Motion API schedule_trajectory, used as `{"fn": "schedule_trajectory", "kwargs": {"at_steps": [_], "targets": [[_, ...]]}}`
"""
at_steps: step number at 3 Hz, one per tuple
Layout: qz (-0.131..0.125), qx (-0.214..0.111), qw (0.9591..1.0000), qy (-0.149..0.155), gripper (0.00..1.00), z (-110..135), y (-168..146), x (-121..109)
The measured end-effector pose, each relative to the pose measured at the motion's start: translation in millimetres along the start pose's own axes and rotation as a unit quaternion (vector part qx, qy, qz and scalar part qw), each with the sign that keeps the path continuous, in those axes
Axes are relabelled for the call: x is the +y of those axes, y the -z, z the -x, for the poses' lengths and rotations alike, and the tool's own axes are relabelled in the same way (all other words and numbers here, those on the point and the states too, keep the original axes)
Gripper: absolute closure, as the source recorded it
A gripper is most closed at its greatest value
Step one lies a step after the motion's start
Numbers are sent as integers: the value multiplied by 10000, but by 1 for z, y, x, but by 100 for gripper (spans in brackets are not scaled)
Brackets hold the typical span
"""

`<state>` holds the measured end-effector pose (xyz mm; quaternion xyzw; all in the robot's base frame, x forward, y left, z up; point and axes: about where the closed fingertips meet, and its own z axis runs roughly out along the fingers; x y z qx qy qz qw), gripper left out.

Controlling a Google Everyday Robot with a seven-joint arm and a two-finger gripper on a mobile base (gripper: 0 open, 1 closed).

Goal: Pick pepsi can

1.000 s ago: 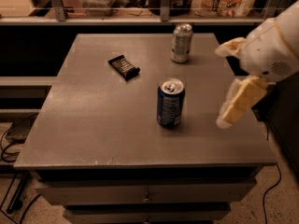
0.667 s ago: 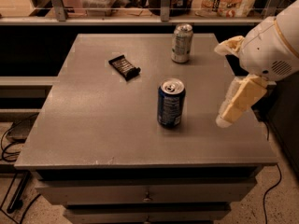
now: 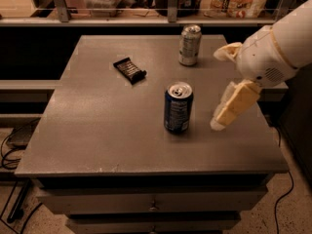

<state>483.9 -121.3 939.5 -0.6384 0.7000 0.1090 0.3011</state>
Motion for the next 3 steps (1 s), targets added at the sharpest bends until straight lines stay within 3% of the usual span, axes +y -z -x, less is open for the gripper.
{"fn": "schedule_trajectory", "kwargs": {"at_steps": [1,2,3], "targets": [[30,-405,9992,-43,0,8,-23,-10],[224,-772,9967,-62,0,20,-49,-11],[495,-934,9944,0,18,29,-69,-5]]}}
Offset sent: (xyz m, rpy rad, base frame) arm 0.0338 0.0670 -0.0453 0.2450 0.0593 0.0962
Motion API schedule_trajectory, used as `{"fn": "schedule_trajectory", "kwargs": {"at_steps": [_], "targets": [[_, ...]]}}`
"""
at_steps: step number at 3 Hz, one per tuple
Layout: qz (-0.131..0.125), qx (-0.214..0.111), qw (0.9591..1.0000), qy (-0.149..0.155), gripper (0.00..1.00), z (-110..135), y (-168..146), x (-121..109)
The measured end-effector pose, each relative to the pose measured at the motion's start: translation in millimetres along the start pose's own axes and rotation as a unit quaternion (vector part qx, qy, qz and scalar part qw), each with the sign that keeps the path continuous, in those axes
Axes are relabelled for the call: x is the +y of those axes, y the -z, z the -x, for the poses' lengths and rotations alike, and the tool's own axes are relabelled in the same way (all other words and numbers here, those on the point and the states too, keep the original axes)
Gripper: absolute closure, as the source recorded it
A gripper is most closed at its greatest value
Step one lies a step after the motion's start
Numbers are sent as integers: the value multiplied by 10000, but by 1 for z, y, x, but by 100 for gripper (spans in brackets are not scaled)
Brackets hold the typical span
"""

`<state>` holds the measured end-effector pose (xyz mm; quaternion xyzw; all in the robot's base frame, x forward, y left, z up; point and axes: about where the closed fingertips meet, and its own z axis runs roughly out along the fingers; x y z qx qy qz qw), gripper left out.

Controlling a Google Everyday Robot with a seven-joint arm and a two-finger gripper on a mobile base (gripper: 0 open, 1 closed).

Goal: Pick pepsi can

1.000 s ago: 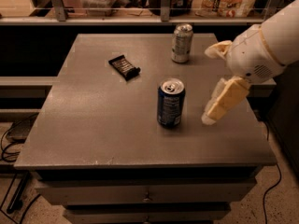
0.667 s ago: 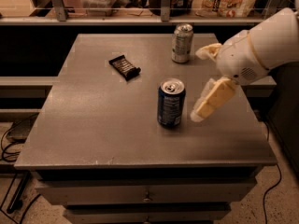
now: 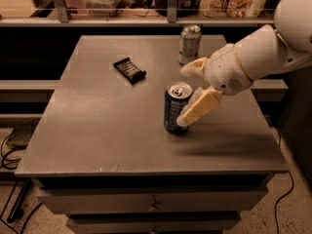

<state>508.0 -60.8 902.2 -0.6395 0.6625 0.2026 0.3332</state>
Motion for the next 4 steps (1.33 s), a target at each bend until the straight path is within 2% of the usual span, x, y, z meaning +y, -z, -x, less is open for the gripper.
{"fn": "schedule_trajectory", "kwargs": {"at_steps": [1,2,3,4], "targets": [[144,-53,9999,-25,42,2,-11,6],[87,-150,9998,-77,64,8,-6,3],[-129,-356,9993,-78,88,27,18,-12],[-502,-464,9976,127,100,64,61,-37]]}}
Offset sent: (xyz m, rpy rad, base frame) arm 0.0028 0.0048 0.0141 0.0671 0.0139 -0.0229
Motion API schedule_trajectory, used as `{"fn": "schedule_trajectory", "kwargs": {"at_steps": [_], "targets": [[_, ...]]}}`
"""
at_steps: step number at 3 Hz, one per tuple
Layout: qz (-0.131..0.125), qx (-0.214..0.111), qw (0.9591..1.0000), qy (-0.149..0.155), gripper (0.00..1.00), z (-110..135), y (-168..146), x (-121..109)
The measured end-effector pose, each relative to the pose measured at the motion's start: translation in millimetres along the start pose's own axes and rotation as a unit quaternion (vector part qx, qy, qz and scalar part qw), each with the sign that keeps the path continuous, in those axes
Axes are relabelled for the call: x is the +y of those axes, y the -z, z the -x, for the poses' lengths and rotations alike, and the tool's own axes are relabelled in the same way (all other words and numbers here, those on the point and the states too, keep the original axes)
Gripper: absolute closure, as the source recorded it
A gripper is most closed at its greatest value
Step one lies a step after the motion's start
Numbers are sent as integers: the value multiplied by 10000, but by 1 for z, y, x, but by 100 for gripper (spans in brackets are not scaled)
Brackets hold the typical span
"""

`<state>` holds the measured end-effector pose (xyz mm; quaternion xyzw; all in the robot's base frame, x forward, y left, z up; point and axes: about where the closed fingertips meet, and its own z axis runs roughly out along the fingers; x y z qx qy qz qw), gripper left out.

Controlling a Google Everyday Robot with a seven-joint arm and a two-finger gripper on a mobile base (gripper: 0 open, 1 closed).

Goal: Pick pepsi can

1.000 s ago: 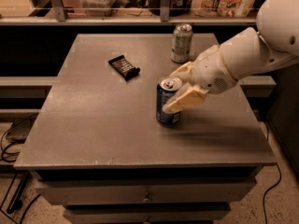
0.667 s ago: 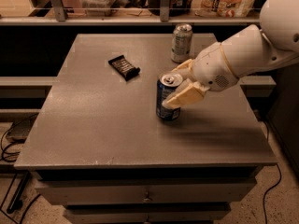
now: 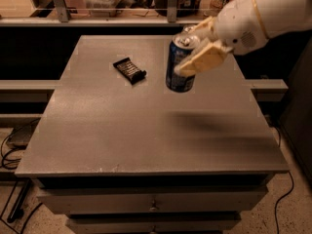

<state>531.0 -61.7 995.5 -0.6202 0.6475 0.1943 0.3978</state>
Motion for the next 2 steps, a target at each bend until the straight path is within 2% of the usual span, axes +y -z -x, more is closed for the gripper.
{"fn": "schedule_trajectory", "kwargs": {"at_steps": [1,2], "targets": [[-217,-108,9996,161,100,21,18,-12],[-217,-108,9996,162,100,21,18,-12]]}}
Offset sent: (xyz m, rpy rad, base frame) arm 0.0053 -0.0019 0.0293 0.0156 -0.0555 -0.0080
